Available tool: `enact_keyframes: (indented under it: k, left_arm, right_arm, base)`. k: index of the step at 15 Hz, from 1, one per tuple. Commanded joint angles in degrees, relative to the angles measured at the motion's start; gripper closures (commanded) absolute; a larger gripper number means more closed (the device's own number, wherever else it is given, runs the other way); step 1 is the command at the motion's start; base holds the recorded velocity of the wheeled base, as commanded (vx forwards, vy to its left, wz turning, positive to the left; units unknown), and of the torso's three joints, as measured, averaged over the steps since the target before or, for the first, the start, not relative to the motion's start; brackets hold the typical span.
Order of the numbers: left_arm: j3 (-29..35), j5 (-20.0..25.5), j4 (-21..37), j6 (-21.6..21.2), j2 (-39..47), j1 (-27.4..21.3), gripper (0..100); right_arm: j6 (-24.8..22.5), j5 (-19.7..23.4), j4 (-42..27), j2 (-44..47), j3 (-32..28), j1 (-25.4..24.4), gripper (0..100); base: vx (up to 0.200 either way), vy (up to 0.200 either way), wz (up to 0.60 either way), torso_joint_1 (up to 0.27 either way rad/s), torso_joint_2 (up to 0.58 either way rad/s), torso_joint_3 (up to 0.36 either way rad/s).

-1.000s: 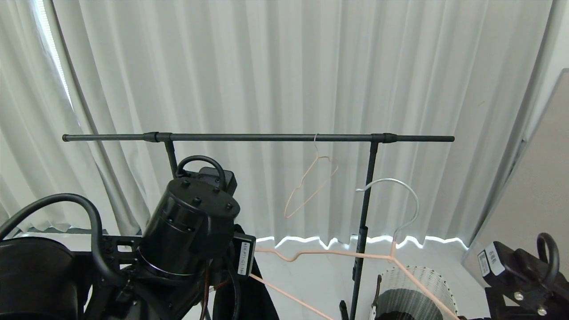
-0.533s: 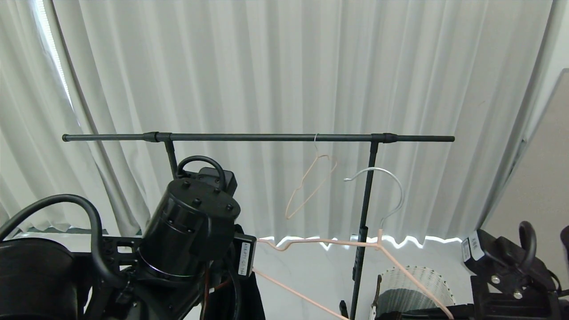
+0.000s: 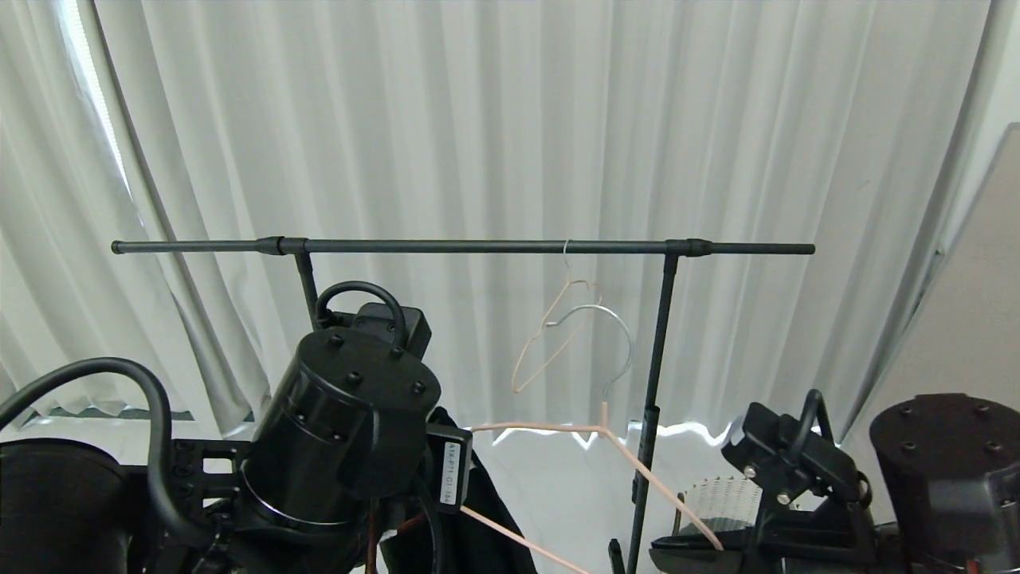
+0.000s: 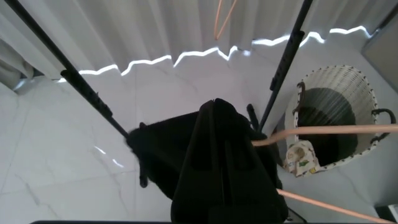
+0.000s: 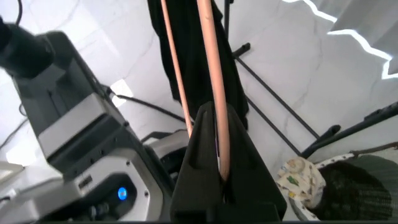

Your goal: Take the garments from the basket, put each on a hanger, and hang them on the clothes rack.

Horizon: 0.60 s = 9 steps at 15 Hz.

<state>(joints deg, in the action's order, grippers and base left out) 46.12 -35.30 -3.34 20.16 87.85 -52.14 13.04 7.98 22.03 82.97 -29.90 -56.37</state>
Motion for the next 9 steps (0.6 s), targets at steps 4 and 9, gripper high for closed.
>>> enact_keyframes:
  k: [4,9]
  left_arm:
    - [0.29,-1.26,-0.44,0.23,-2.06,-3.67,100]
    - [0.20,-1.26,-6.86,0.05,-2.59,-7.01,100]
  right_arm:
    - [2.60,-2.98,4.16,10.02,-3.23,-5.33,100]
    - [8.93,-8.16,5.83,15.29,-8.24,-9.99,100]
  base:
    - [0.000,0.000,0.00,0.000,0.00,0.000]
    - [0.000,0.000,0.00,0.000,0.00,0.000]
